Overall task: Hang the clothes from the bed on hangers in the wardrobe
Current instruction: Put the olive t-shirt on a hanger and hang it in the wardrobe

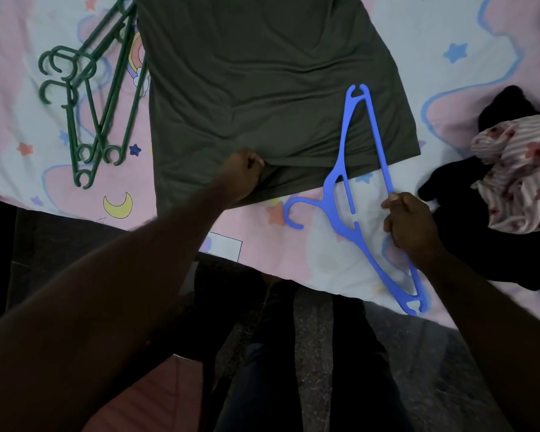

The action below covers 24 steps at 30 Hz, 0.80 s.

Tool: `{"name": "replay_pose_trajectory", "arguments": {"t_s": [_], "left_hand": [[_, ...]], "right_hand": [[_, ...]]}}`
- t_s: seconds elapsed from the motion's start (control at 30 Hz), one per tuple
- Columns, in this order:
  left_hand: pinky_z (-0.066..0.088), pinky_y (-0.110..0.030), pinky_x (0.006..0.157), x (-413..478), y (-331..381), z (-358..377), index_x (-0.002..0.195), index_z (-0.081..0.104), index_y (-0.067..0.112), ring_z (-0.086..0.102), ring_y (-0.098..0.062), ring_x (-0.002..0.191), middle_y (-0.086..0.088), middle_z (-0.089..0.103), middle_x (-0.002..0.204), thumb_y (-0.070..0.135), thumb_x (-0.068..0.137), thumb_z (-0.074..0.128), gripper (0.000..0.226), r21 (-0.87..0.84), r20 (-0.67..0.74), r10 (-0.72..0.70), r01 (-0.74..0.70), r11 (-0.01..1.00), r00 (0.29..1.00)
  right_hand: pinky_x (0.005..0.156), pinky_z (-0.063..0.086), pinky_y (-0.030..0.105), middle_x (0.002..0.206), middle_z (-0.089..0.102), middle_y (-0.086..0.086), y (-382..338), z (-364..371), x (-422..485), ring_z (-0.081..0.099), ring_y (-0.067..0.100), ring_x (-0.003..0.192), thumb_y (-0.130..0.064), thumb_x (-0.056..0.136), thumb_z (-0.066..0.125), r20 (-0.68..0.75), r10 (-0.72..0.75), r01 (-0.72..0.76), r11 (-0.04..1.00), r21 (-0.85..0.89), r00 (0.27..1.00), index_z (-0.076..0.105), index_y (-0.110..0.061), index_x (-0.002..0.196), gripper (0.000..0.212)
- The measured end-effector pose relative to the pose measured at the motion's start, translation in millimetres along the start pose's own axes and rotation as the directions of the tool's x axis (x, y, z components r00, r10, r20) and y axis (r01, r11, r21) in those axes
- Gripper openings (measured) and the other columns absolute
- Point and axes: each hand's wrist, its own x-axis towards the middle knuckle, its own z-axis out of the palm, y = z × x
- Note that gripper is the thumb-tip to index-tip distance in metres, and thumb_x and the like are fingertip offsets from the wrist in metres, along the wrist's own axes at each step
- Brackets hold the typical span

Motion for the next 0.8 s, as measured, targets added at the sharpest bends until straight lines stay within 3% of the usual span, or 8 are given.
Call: {"name": "replay_pose_trajectory", "arguments": {"t_s": [0.1, 0.2, 0.33, 0.43, 0.53, 0.6, 0.67, 0.8], "left_hand": [[0.039, -0.031, 0.074, 16.3, 5.2, -10.6, 0.092, 0.061, -0.006, 0.063, -0.037, 0.096, -0.027, 0.066, 0.096, 0.014, 0.099, 0.049, 0.024, -0.043, -0.02, 0.044, -0.045, 0.998, 0.999], [0.041, -0.039, 0.067, 34.4, 11.1, -28.1, 0.08, 0.059, -0.004, 0.061, -0.045, 0.084, -0.033, 0.063, 0.085, 0.024, 0.095, 0.044, 0.035, -0.082, -0.067, 0.097, -0.103, 0.991, 0.993], [0.048, -0.04, 0.079, 35.7, 20.4, -41.8, 0.097, 0.062, -0.002, 0.065, -0.035, 0.088, -0.021, 0.069, 0.092, 0.026, 0.095, 0.051, 0.03, -0.129, -0.186, 0.113, -0.138, 0.982, 0.976], [0.047, -0.034, 0.075, 24.5, 22.8, -45.2, 0.097, 0.062, 0.003, 0.06, -0.018, 0.072, -0.011, 0.066, 0.08, 0.024, 0.096, 0.057, 0.022, -0.07, -0.222, 0.221, -0.242, 0.968, 0.95], [0.041, -0.021, 0.062, 10.9, 20.4, -55.2, 0.102, 0.06, 0.012, 0.049, -0.006, 0.057, 0.003, 0.056, 0.068, 0.037, 0.083, 0.075, 0.035, 0.028, -0.104, 0.294, -0.293, 0.956, 0.95], [0.046, -0.03, 0.07, 7.5, 9.6, -60.9, 0.112, 0.058, 0.012, 0.061, -0.022, 0.072, -0.006, 0.064, 0.081, 0.043, 0.077, 0.079, 0.051, 0.249, 0.036, 0.283, -0.283, 0.926, 0.958], [0.05, -0.041, 0.08, 5.3, -5.9, -66.7, 0.12, 0.059, 0.013, 0.063, -0.037, 0.095, -0.018, 0.067, 0.102, 0.037, 0.083, 0.072, 0.046, 0.454, 0.041, 0.206, -0.202, 0.868, 0.978], [0.05, -0.043, 0.072, -10.9, -31.1, -71.5, 0.107, 0.067, 0.007, 0.063, -0.044, 0.087, -0.023, 0.069, 0.093, 0.02, 0.089, 0.062, 0.023, 0.36, -0.135, 0.229, -0.168, 0.918, 0.964]], "right_hand": [[0.032, 0.024, 0.014, 0.057, 0.037, 0.011, -9.6, -4.3, -16.4, 0.033, 0.003, 0.03, -0.017, 0.105, 0.042, 0.092, -0.032, 0.027, 0.998, 0.063, 0.995, 0.059, -0.005, 0.087, 0.028], [0.032, 0.022, 0.012, 0.047, 0.038, 0.01, -7.0, 0.3, -42.8, 0.03, 0.003, 0.029, -0.006, 0.103, 0.041, 0.296, -0.09, 0.093, 0.996, 0.006, 0.951, 0.059, 0.003, 0.091, 0.023], [0.036, 0.024, 0.015, 0.039, 0.042, -0.004, 14.3, 24.8, -54.5, 0.031, 0.003, 0.032, -0.011, 0.104, 0.044, 0.444, 0.024, 0.047, 0.988, -0.148, 0.896, 0.06, -0.007, 0.081, 0.028], [0.035, 0.024, 0.015, 0.046, 0.041, -0.001, 9.3, 47.3, -44.2, 0.033, 0.004, 0.034, -0.012, 0.102, 0.046, 0.335, 0.049, -0.023, 0.996, -0.081, 0.941, 0.06, -0.008, 0.08, 0.027], [0.036, 0.019, 0.012, 0.052, 0.035, 0.003, -10.8, 64.1, -26.0, 0.029, 0.006, 0.031, -0.019, 0.104, 0.041, 0.109, 0.093, -0.119, 0.959, 0.258, 0.99, 0.054, -0.016, 0.079, 0.029], [0.039, 0.02, 0.013, 0.055, 0.034, 0.003, -25.7, 70.3, -12.8, 0.027, 0.008, 0.034, -0.026, 0.105, 0.038, -0.032, 0.145, -0.118, 0.897, 0.426, 0.989, 0.049, -0.017, 0.078, 0.031], [0.041, 0.023, 0.015, 0.056, 0.036, 0.002, -37.4, 77.1, -2.3, 0.029, 0.009, 0.038, -0.026, 0.105, 0.036, -0.115, 0.198, -0.109, 0.843, 0.526, 0.973, 0.047, -0.017, 0.078, 0.03], [0.055, 0.039, 0.025, 0.069, 0.052, 0.002, -60.0, 115.5, 3.1, 0.048, 0.014, 0.056, -0.018, 0.103, 0.04, -0.185, 0.2, -0.067, 0.833, 0.549, 0.962, 0.055, -0.017, 0.081, 0.026]]}}
